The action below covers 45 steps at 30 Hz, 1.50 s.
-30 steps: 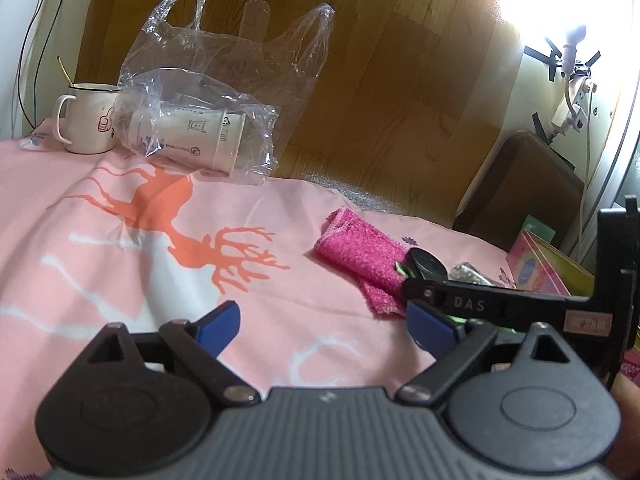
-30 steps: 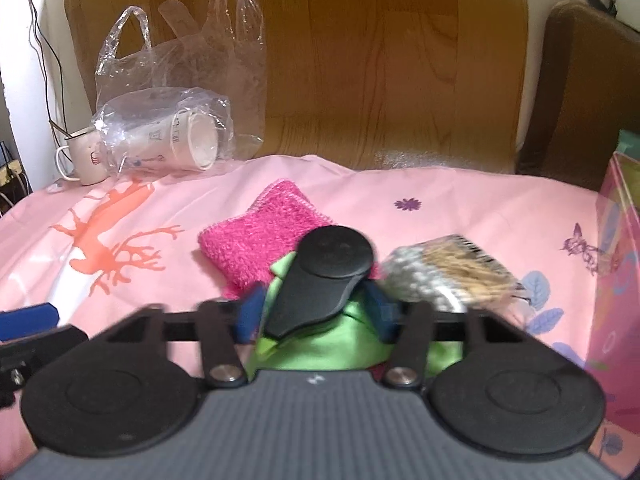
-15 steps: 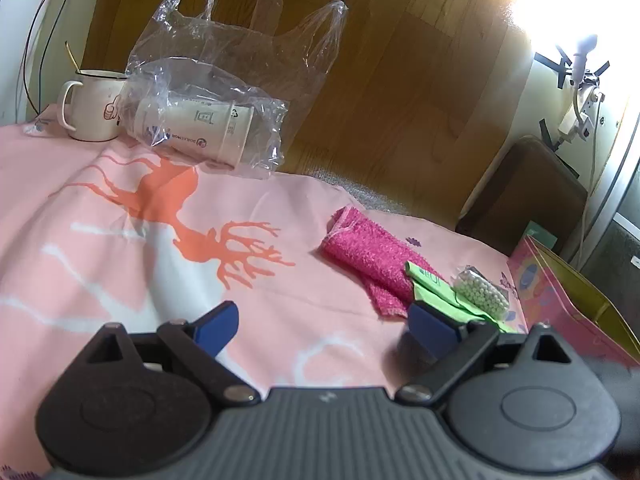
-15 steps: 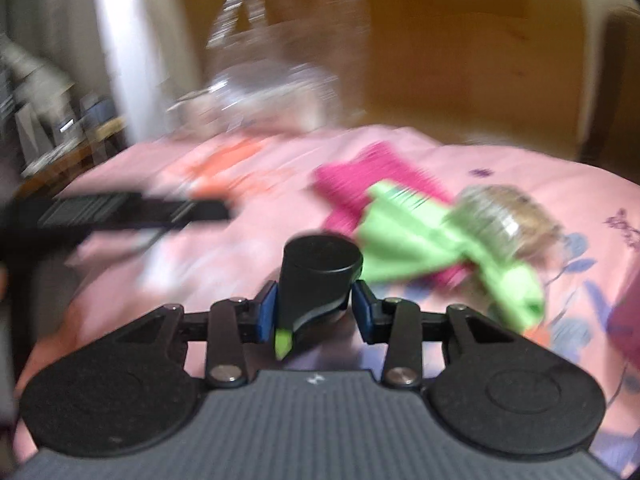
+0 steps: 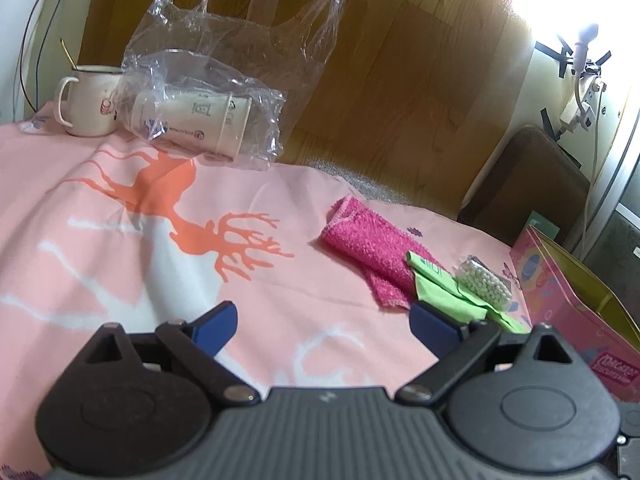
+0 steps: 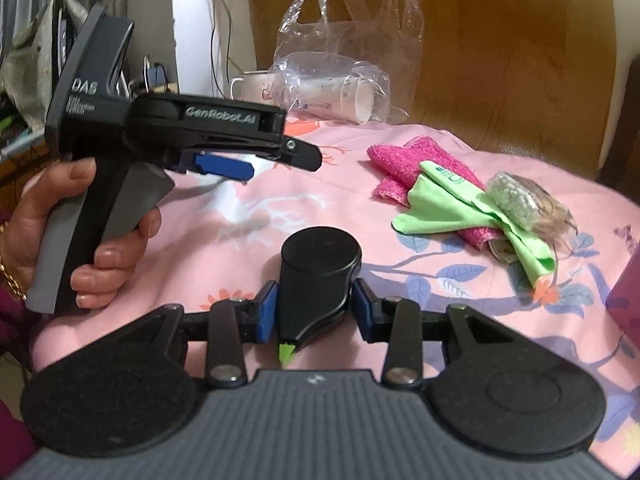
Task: Organize soft objects
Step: 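Grasp the black object with the right gripper and lift it, then grasp the black object with the left gripper while the right gripper releases it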
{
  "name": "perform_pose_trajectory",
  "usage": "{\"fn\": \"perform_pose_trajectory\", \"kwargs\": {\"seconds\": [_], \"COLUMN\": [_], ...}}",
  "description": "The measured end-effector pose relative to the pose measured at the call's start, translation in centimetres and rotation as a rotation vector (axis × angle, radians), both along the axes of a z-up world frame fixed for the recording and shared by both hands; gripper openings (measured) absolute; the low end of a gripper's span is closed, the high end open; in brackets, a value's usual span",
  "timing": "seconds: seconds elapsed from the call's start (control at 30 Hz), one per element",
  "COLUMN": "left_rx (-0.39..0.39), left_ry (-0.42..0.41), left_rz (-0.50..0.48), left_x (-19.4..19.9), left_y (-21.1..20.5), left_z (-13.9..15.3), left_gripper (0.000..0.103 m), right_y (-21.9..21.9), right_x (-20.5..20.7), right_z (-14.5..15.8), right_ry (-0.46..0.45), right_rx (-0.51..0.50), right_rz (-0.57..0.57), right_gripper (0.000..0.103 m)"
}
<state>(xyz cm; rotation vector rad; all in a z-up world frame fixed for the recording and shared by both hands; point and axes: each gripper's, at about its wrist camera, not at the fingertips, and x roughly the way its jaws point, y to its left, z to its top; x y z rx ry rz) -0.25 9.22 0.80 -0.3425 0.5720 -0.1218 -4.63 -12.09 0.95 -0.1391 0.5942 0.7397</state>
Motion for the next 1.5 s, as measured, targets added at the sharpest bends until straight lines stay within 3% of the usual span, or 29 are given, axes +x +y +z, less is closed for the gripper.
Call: {"fn": "perform_pose_trajectory", "kwargs": {"seconds": [0.27,0.43,0.53,0.57,0.67,0.8,1.17,1.33,1.5], "left_rx": [-0.133,-0.289,-0.333,-0.339,-0.381,-0.366,-0.336,-0.303,-0.237], "left_ry": [0.081,0.185,0.221,0.228,0.257,0.271,0.236,0.209,0.151], "left_rz": [-0.088,-0.188,-0.214,-0.221,-0.259,-0.287,-0.32,-0.4,-0.515], "left_x": [-1.3,-0.6,-0.2,-0.2,0.2,0.3,0.1,1.7,4.0], "left_y": [-1.2,-2.5,-3.4,-3.7,-4.8,-6.4,-8.0,-10.5,-16.0], "left_z": [0.1,0.2,-0.2,-0.2,-0.5,-0.7,1.0,3.5,6.5], "left_gripper": [0.1,0.099,0.098,0.096,0.069,0.047,0.036,0.036,0.036], "right_y": [-3.0,-2.9,-3.2,-3.5,-3.9,-4.2,-5.6,-7.3,-10.8], "right_x": [1.7,1.2,1.0,1.0,0.8,0.1,-0.7,-1.0,-0.7], "right_z": [-0.3,-0.2,-0.1,-0.1,0.0,0.3,0.8,2.6,4.8], "right_ry": [0.158,0.152,0.138,0.137,0.131,0.106,0.067,-0.036,-0.154], "right_rx": [0.21,0.218,0.231,0.238,0.245,0.261,0.304,0.3,0.282], "right_rz": [-0.056,-0.057,-0.047,-0.04,-0.026,-0.03,-0.065,-0.128,-0.234], "right_gripper": [0.043,0.043,0.043,0.043,0.043,0.042,0.042,0.042,0.042]}}
